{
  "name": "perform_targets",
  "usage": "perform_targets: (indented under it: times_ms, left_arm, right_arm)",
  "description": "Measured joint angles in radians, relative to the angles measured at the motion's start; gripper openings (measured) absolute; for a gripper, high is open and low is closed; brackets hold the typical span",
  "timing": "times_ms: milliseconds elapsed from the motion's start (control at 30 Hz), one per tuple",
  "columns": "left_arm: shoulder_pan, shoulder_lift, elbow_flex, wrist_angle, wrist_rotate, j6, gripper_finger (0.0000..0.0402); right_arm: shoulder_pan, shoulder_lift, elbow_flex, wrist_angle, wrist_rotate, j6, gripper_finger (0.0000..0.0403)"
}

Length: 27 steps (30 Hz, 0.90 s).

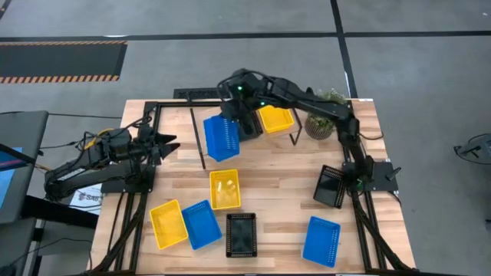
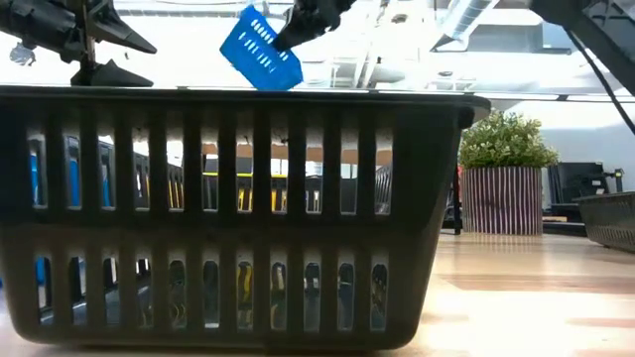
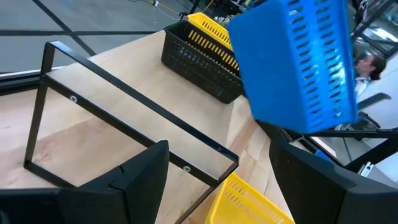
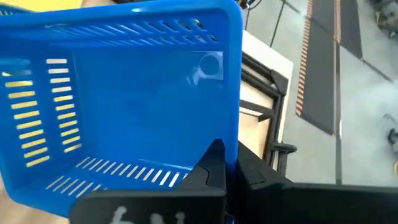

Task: Stack baskets on shelf by color
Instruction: Put the middle blue bin on the shelf

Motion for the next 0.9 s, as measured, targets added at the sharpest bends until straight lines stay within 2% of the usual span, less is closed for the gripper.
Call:
perform_targets:
  times_ms: [167, 567, 700, 900]
  left_arm:
    - [0.0, 0.0, 0.0, -0.005, -0.017, -0.001, 0.0265]
    - [0.0, 0.0, 0.0, -0.027, -0.017, -0.001, 0.0265]
    - [0.0, 0.0, 0.0, -0.027, -0.017, -0.001, 0.0265]
    - [0.0, 0.0, 0.0, -0.033, -0.016, -0.001, 0.0265]
  right_arm:
    - [-0.003, 0.052, 0.001, 0.057, 0.003, -0.057, 0.0011]
    - [-0.024, 0.07, 0.001, 0.092, 0.033, -0.078, 0.0019]
    - [-0.024, 0.072, 0.001, 0.144, 0.036, -0.075, 0.0049]
    - [-0.031, 0.083, 0.001, 0.205, 0.061, -0.064, 0.0113]
